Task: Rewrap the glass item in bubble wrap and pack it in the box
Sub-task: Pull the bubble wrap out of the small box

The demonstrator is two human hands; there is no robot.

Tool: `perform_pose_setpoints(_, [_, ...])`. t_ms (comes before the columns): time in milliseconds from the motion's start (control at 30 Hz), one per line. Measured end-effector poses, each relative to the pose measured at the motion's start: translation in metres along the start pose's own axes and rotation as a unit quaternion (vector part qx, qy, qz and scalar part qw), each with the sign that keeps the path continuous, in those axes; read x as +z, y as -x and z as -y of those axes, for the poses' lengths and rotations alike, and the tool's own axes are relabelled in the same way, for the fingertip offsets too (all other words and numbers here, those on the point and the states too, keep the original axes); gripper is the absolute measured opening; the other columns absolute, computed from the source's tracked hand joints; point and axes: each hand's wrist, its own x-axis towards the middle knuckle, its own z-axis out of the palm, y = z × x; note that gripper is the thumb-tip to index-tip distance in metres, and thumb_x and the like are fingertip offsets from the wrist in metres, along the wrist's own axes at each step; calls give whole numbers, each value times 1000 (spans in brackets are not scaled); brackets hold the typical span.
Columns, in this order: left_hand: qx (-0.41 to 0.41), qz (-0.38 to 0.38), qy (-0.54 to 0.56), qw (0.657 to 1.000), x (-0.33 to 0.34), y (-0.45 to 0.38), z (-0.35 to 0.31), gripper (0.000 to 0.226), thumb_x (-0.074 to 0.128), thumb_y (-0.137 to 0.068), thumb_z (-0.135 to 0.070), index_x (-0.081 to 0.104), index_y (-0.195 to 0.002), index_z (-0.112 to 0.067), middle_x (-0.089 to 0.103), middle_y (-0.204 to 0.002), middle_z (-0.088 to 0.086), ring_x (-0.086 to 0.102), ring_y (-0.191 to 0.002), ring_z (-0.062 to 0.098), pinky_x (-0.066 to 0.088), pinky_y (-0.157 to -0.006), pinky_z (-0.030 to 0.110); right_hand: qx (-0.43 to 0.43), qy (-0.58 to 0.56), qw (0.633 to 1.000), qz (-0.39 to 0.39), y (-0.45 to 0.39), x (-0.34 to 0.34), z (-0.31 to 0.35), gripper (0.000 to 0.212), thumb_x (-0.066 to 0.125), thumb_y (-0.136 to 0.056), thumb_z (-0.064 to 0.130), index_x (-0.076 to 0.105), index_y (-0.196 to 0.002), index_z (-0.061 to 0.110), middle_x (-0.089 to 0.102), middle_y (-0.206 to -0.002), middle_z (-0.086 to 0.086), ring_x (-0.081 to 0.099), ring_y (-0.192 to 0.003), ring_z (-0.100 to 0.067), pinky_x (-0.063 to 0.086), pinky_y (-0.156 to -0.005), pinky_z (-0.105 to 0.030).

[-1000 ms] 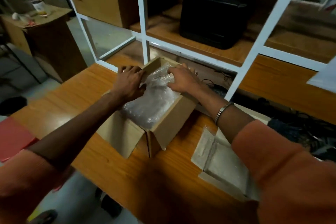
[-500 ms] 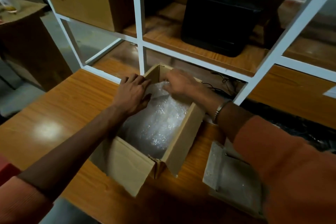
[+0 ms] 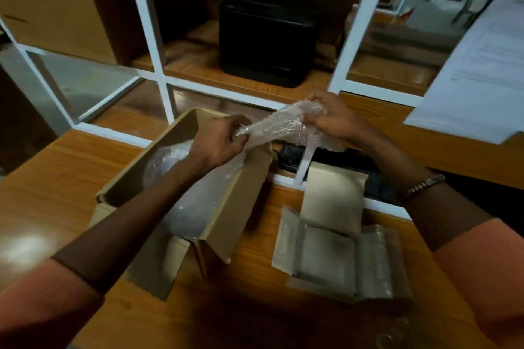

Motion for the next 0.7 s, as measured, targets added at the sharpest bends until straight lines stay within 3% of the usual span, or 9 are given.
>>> perform_pose_setpoints(67, [21, -4, -51, 998, 3, -2, -15, 28, 68, -100, -28, 71, -126, -19, 78, -114, 5, 73, -98, 24, 51, -76, 31, 27, -32, 999, -13, 24, -20, -21, 29, 75, -93, 9, 62, -115, 22, 64, -108, 0, 60, -86, -11, 47, -64, -26])
perform_pose_setpoints(133, [33, -13, -98, 995, 5, -4, -27, 29, 69, -98, -23, 71, -126, -18, 78, -112, 7, 73, -97, 26, 50, -75, 30, 61, -67, 996, -20, 45, -38, -44, 29, 76, -93, 10, 64, -113, 26, 68, -105, -5, 64, -80, -18, 51, -63, -28])
perform_pose_setpoints(200, [40, -34, -136, 989, 4, -4, -37, 31, 68, -97, -22, 72, -127, -15, 78, -113, 9, 75, -98, 29, 52, -77, 33, 91, -83, 992, -27, 64, -53, -62, 30, 76, -95, 12, 63, -118, 27, 71, -106, -11, 65, -80, -24, 52, -62, -33])
perform_pose_setpoints(333, [26, -74, -190, 979, -1, -3, -52, 27, 65, -97, -23, 73, -121, -14, 79, -103, 10, 75, -89, 31, 59, -83, 44, 131, -61, 988, -50, 103, -76, -88, 40, 70, -100, 13, 56, -136, 25, 67, -117, -7, 65, -82, -21, 52, -63, -31])
perform_pose_setpoints(467, [-9, -82, -225, 971, -9, 2, -61, 24, 68, -95, -19, 72, -118, -15, 79, -98, 10, 75, -87, 31, 60, -87, 49, 181, -47, 980, -67, 139, -94, -121, 50, 64, -102, 5, 49, -149, 14, 62, -128, -13, 62, -83, -19, 51, -61, -30])
perform_pose_setpoints(567, [6, -10, -221, 975, -15, 3, -80, 22, 69, -92, -12, 76, -112, -15, 79, -101, 11, 74, -91, 33, 60, -85, 49, 205, 3, 977, -61, 165, -100, -146, 53, 64, -102, 3, 47, -152, 10, 56, -140, -18, 62, -91, -22, 51, -61, -29])
perform_pose_setpoints(700, [33, 160, -139, 977, -12, 12, -123, 8, 72, -90, -9, 78, -87, -13, 77, -84, 7, 70, -74, 24, 55, -67, 35, 232, -7, 971, -54, 195, -104, -177, 50, 62, -106, 10, 47, -154, 10, 57, -145, -22, 66, -99, -29, 53, -69, -33])
